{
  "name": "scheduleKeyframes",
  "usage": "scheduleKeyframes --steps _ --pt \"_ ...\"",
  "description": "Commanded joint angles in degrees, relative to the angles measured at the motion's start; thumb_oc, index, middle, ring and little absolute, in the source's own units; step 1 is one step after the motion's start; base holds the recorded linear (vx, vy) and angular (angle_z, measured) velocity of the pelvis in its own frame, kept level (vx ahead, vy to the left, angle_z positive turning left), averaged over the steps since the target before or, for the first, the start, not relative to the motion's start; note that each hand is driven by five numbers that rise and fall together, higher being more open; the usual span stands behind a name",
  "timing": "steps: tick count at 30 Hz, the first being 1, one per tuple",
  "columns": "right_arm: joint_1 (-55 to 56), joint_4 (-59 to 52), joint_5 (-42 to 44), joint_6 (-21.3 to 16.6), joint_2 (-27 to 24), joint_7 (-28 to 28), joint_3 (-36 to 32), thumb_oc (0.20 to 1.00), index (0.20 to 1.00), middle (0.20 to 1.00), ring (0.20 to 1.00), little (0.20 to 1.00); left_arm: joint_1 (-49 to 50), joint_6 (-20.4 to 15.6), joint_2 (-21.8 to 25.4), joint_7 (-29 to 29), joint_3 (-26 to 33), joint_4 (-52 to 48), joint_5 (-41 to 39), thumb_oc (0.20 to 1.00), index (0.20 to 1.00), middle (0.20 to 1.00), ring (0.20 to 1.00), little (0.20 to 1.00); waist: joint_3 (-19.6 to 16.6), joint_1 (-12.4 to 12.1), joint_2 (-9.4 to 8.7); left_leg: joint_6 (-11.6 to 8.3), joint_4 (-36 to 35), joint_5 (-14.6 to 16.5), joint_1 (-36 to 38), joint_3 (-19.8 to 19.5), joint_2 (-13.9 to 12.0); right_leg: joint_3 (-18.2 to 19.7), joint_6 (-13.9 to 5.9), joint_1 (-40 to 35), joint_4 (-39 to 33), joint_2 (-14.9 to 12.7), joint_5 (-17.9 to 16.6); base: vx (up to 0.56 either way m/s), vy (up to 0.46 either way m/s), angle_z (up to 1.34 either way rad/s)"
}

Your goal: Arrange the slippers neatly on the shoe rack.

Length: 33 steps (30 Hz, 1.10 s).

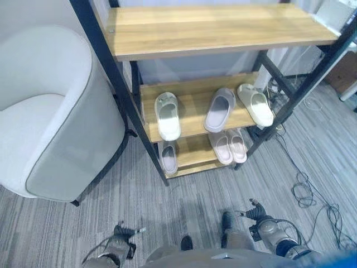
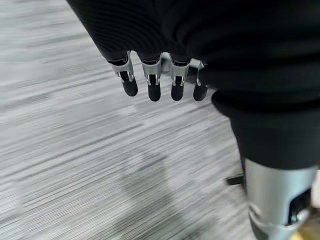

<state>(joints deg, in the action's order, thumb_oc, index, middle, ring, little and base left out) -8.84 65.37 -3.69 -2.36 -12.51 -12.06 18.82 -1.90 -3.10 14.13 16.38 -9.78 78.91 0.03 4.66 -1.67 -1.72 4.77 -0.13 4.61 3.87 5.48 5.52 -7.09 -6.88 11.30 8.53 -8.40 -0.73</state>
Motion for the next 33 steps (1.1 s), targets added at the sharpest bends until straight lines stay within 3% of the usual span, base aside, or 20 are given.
scheduleKeyframes --steps 1,2,3,4,5,9,18,22,27,31,33 --pt "-1.81 -3.26 -1.22 -2.46 -4.55 0.76 1.42 1.0 1.0 1.0 1.0 1.0 -1.29 -0.36 1.54 -0.1 1.95 1.85 3.06 1.0 1.0 1.0 1.0 1.0 -0.1 -0.37 -1.5 -5.81 0.31 -0.34 -5.36 -4.33 -7.64 0.74 -1.41 -9.17 -8.0 -2.38 0.05 0.06 -0.228 0.23" --pt "-1.73 -4.99 -1.39 -2.87 -5.96 1.79 2.18 1.0 1.0 1.0 1.0 1.0 -0.6 0.14 1.17 -0.39 1.66 1.95 4.12 1.0 1.0 1.0 1.0 1.0 -0.29 -0.39 -1.39 -6.42 -0.47 -0.9 -4.87 -4.71 -8.41 0.23 -1.07 -9.99 -8.54 -1.66 0.66 0.01 -0.235 0.06" --pt "3.34 -18.09 -6.58 -3.08 -10.46 3.05 2.35 1.0 1.0 1.0 1.0 1.0 -0.01 0.29 0.9 -1.11 2.91 0.93 4.18 1.0 1.0 1.0 1.0 1.0 -0.17 0.59 -1.4 -6.72 -1.52 -1.67 -4.21 -4.44 -9.24 0.35 -0.81 -10.43 -8.66 -0.94 1.24 -0.01 -0.178 -0.06" --pt "3.51 -18.31 -6.58 -2.96 -10.56 3.12 2.29 1.0 1.0 1.0 1.0 1.0 0.04 0.29 0.85 -1.11 2.86 0.91 4.19 1.0 1.0 1.0 1.0 1.0 -0.16 0.55 -1.35 -6.73 -1.6 -1.69 -4.09 -4.42 -9.26 0.36 -0.8 -10.5 -8.67 -0.92 1.25 -0.02 -0.154 -0.13" --pt "3.32 -25.67 -3.34 -7.59 -12.58 5.2 3.63 1.0 1.0 1.0 1.0 1.0 1.68 -0.27 0.33 -1.33 3.16 0.34 4.64 1.0 1.0 1.0 1.0 1.0 -0.09 0.54 -0.7 -7.27 -2.75 -2.37 -3.13 -4.46 -10.05 0.35 -0.48 -11.28 -9.26 0.06 1.83 -0.01 -0.081 -0.34" --pt "7.77 -28.41 -8.13 -5.15 -11.61 5.35 3.08 1.0 1.0 1.0 1.0 1.0 0.49 -0.47 -0.97 -1.18 2.8 -1.54 3.5 1.0 1.0 1.0 1.0 1.0 -0.78 1.55 -0.2 -7.71 -4.64 -3.45 -2.36 -4.14 -10.75 0.01 -0.21 -12.47 -10.89 0.96 2.12 0.0 -0.071 -0.28" --pt "5.93 -27.97 -3.82 -7.02 -9.01 6.61 6.74 1.0 1.0 1.0 1.0 1.0 0.5 -0.49 -1.25 -0.68 1.63 -1.59 3.42 1.0 1.0 1.0 1.0 1.0 -0.02 1.61 1.06 -8.66 -4.87 -4.51 -4.71 -4.75 -10.74 -1.71 -0.19 -12.05 -12.31 1.29 1.72 -0.03 -0.01 0.04" --pt "5.51 -34.55 -3.33 -7.7 -10.57 8.65 9.17 1.0 1.0 1.0 1.0 1.0 0.86 -0.3 -1.86 -1.02 1.24 -1.12 4.22 1.0 1.0 1.0 1.0 1.0 0.21 1.65 1.36 -8.8 -4.87 -4.21 -4.32 -4.6 -10.49 -2.04 -0.32 -12.66 -12.57 0.92 1.68 0.01 0.018 0.0" --pt "5.54 -51.1 -3.32 -9.24 -16.2 12.02 11.83 1.0 1.0 1.0 1.0 1.0 0.64 -0.4 -1.91 -0.98 1.26 -1.83 4.94 1.0 1.0 1.0 1.0 1.0 0.42 1.74 1.31 -8.95 -4.87 -3.84 -4.2 -4.23 -10.5 -2.1 -0.6 -12.82 -12.86 0.67 1.64 0.0 0.0 0.0" --pt "3.51 -62.06 -7.88 -10.8 -21.19 9.28 9.99 1.0 1.0 1.0 1.0 1.0 0.44 -0.58 -2.39 -0.93 1.12 -2.4 5.63 1.0 1.0 1.0 1.0 1.0 0.34 1.95 1.07 -8.97 -4.87 -3.69 -4.37 -4.0 -10.57 -2.03 -0.87 -12.76 -13.1 0.52 1.51 0.0 0.0 0.0" --pt "2.13 -65.13 -14.96 -10.86 -23.5 3.94 6.95 1.0 1.0 1.0 1.0 1.0 0.51 -0.69 -2.85 -0.52 1.08 -2.67 6.05 1.0 1.0 1.0 1.0 1.0 0.29 2.05 1.09 -8.94 -4.87 -3.6 -4.53 -3.95 -10.55 -1.94 -1.02 -12.62 -13.31 0.47 1.46 0.0 0.0 0.0"
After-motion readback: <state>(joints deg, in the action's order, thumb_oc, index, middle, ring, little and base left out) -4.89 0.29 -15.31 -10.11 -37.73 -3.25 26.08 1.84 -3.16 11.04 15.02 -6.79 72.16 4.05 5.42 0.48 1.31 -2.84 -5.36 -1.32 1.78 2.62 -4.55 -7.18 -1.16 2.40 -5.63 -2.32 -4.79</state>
